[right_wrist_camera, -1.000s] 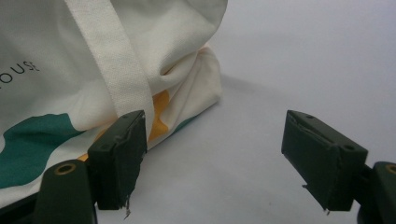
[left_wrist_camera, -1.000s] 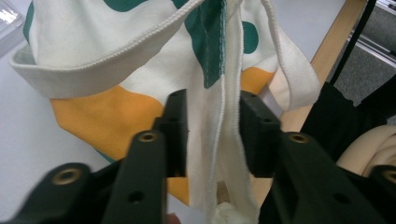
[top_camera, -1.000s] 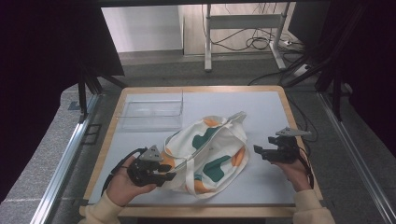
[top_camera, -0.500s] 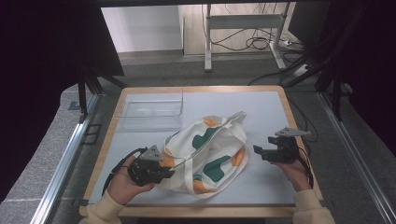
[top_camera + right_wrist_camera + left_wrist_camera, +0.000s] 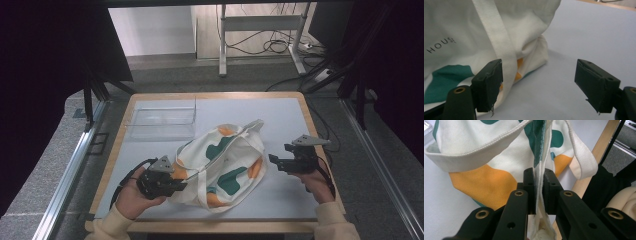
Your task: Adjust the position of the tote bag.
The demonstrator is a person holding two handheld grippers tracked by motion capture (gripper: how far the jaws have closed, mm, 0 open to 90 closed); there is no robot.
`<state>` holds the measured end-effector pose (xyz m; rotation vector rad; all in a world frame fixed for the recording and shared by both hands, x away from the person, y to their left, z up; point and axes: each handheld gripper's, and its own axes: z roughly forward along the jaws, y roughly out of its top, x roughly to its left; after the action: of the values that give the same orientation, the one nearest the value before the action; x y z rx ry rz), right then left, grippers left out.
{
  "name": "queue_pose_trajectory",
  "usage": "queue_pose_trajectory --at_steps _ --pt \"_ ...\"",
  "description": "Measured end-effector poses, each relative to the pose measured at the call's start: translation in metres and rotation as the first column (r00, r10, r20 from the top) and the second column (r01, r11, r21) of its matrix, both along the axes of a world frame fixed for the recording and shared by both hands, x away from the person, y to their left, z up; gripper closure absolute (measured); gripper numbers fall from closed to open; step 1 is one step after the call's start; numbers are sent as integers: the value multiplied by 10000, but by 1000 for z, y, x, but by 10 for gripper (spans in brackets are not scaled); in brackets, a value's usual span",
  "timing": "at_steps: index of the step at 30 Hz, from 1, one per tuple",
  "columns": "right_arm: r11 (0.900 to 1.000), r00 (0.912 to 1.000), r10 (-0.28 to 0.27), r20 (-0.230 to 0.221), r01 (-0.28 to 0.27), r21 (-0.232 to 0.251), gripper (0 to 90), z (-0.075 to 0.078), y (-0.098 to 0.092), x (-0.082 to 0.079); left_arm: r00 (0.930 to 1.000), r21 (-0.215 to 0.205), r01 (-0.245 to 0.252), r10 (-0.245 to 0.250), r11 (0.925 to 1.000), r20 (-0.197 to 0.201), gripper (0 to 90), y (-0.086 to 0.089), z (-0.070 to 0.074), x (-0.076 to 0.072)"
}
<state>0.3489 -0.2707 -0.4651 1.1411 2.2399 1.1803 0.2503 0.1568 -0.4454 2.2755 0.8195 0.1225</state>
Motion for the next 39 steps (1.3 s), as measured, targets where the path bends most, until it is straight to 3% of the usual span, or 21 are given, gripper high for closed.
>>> queue_pose_trajectory --at_steps 2,5,11,17,21,26,35,39 --pt "9999 9999 94 -49 -94 67 219 2 2 1 10000 -50 1 -1 10000 19 827 0 0 -1" --pt "9995 9999 69 114 -65 -321 224 7 7 6 10000 -47 6 -6 10000 19 825 0 -1 -1" --pt "9983 9989 -26 470 53 -575 225 13 7 17 10000 -86 -59 60 9999 0 823 1 0 -1" --pt "9963 9980 368 506 -327 -798 258 17 5 28 9999 -124 -89 88 9999 -52 822 1 0 -1" --pt "9951 9972 683 317 -658 -744 271 18 3 40 9999 -118 -74 73 9999 -96 823 2 -1 1" --pt "9926 9974 660 298 -626 -1036 273 22 7 50 9998 -153 -129 127 9998 -131 823 3 -2 1" --pt "9837 9931 1091 -426 -1140 -1390 301 28 14 76 9999 -170 -80 78 9998 -106 819 3 -2 0" --pt "9801 9918 1202 -426 -1254 -1541 299 29 16 84 9999 -183 -84 81 9998 -148 821 3 -2 1"
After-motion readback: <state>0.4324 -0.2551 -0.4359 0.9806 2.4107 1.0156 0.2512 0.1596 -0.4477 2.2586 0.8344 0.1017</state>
